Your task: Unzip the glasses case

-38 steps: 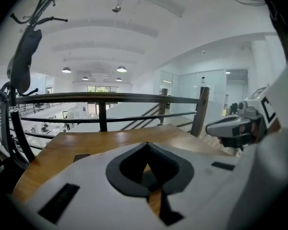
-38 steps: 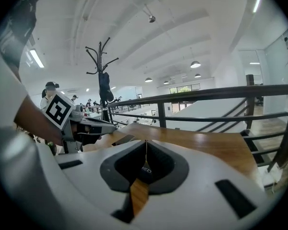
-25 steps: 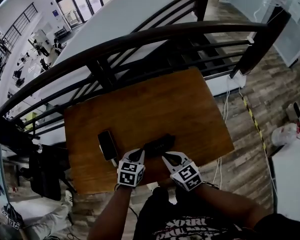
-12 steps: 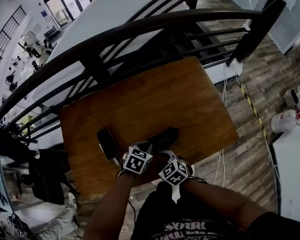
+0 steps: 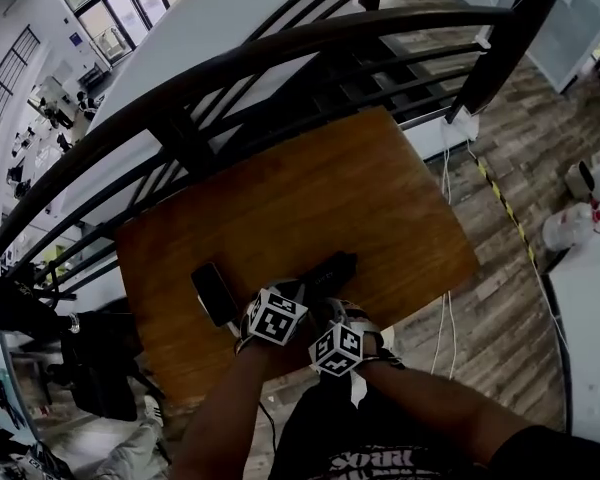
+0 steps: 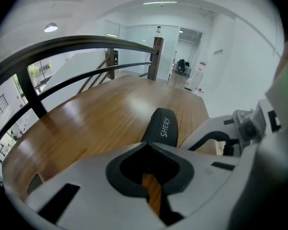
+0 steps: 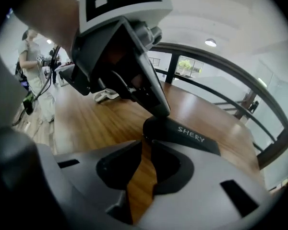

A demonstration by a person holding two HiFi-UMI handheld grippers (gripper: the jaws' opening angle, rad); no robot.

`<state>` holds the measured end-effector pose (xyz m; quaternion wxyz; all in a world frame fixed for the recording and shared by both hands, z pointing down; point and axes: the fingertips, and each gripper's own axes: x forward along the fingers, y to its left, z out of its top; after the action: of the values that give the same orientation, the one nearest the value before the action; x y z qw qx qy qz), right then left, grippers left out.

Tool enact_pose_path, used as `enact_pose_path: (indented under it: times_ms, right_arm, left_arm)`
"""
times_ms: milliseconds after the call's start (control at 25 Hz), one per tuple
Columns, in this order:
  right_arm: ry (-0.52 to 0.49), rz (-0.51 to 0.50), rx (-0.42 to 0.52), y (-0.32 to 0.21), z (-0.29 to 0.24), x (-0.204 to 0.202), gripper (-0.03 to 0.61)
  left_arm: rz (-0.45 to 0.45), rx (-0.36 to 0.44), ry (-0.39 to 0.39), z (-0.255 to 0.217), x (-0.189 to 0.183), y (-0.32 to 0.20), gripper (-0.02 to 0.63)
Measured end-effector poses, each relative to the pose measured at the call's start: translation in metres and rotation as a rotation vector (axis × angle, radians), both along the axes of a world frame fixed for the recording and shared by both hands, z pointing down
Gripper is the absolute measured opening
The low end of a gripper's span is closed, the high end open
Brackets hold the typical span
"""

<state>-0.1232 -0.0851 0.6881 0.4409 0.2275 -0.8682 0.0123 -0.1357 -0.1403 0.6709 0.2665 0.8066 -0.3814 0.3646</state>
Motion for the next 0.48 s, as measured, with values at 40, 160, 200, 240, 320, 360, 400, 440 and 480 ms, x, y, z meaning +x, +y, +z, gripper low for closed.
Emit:
enact_pose_path:
  times_ms: [40,160,200,240,320,360,400,440,480]
  right_arm:
    - [0.015,-0.012,0.033,-0.002,0.0,-0.002,0.055]
    - [0.06,-0.039,0.105,-0.004,0.002,-0.004,0.049]
    - [0.075,-0.048,0.125,-0.003,0.003,-0.004,0.048]
    - [0.087,-0.056,0.14,-0.002,0.004,-0.005,0.048]
    - [0.091,-0.056,0.152,-0.001,0.004,-0.008,0.036]
    - [0.082,-0.05,0.151,-0.001,0.003,-0.01,0.031]
    - [0.069,-0.045,0.148,-0.001,0.001,-0.012,0.028]
    - [0.057,-0.044,0.146,0.0,-0.001,-0.014,0.026]
    - [0.051,-0.046,0.144,0.002,-0.002,-0.016,0.026]
  left_arm:
    - [0.0,0.004,-0.005,0.0,-0.001,-0.001,0.003]
    - [-0.009,0.002,0.003,0.002,-0.003,-0.003,0.003]
    - [-0.013,-0.002,0.012,0.002,-0.003,-0.003,0.003]
    - [-0.013,-0.003,0.021,0.002,-0.003,-0.003,0.003]
    - [-0.006,0.001,0.033,0.0,-0.002,-0.003,0.003]
    - [-0.002,0.003,0.038,0.0,-0.001,-0.002,0.003]
    - [0.002,0.002,0.043,-0.002,-0.001,-0.002,0.003]
    - [0.007,-0.001,0.047,-0.003,0.001,-0.001,0.003]
    - [0.012,-0.006,0.049,-0.005,0.002,0.0,0.003]
